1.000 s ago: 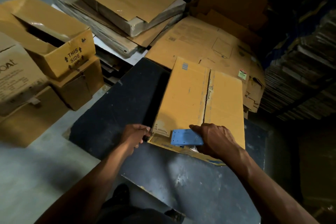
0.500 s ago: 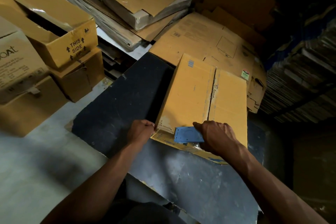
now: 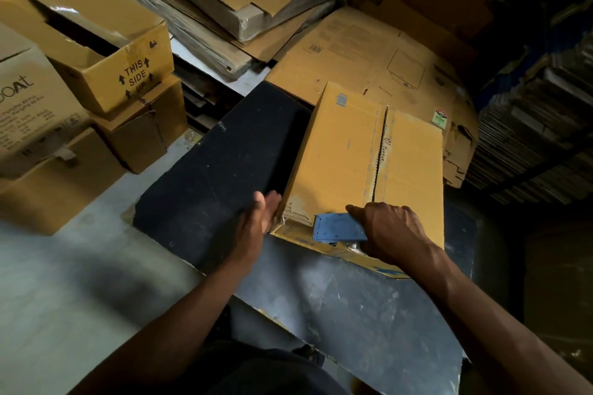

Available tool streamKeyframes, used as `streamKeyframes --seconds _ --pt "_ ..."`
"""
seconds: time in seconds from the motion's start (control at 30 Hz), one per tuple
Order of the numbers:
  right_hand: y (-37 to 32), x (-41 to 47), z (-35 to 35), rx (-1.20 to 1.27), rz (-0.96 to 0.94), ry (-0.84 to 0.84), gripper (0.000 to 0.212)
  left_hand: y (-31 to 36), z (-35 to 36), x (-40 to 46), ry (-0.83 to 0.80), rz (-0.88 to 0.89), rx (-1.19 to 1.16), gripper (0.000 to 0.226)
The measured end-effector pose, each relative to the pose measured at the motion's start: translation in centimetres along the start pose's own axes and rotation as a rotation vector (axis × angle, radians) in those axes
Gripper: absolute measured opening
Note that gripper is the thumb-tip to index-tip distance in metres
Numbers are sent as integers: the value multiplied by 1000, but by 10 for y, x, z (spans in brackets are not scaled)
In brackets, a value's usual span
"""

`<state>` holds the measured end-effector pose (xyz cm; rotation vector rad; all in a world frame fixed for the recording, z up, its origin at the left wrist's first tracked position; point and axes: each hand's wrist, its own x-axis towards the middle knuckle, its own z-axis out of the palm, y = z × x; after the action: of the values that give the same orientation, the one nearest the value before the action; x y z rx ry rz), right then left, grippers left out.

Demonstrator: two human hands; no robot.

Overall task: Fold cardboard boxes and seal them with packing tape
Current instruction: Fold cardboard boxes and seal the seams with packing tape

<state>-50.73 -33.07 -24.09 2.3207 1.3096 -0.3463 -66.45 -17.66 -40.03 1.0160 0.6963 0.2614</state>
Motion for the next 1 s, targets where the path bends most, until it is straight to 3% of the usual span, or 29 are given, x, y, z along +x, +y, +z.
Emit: streamKeyframes --seconds 0.07,0.17,0.27,0.43,0.5,0.6,0.73,0.87,1.0 --pt "0 1 -2 1 10 -4 61 -9 5 -7 -104 -77 97 120" --pt "0 1 -4 5 22 -4 61 -4 -1 -8 -89 -64 314 130" --pt "0 1 -3 -7 18 1 59 3 -10 -4 -50 125 371 119" --pt "0 1 1 12 21 26 56 12 -13 -12 233 356 403 89" --pt "1 1 1 19 24 28 56 11 -8 -18 210 320 372 82" --pt "1 1 -1 17 29 29 57 -4 4 -21 70 174 193 103" --pt "0 2 -1 9 30 25 58 -7 4 -17 23 142 186 107" --pt "-2 2 -5 -3 21 32 57 -3 -8 -8 10 50 184 127" --pt "-3 1 -4 6 23 19 61 -11 -15 -12 20 83 114 119"
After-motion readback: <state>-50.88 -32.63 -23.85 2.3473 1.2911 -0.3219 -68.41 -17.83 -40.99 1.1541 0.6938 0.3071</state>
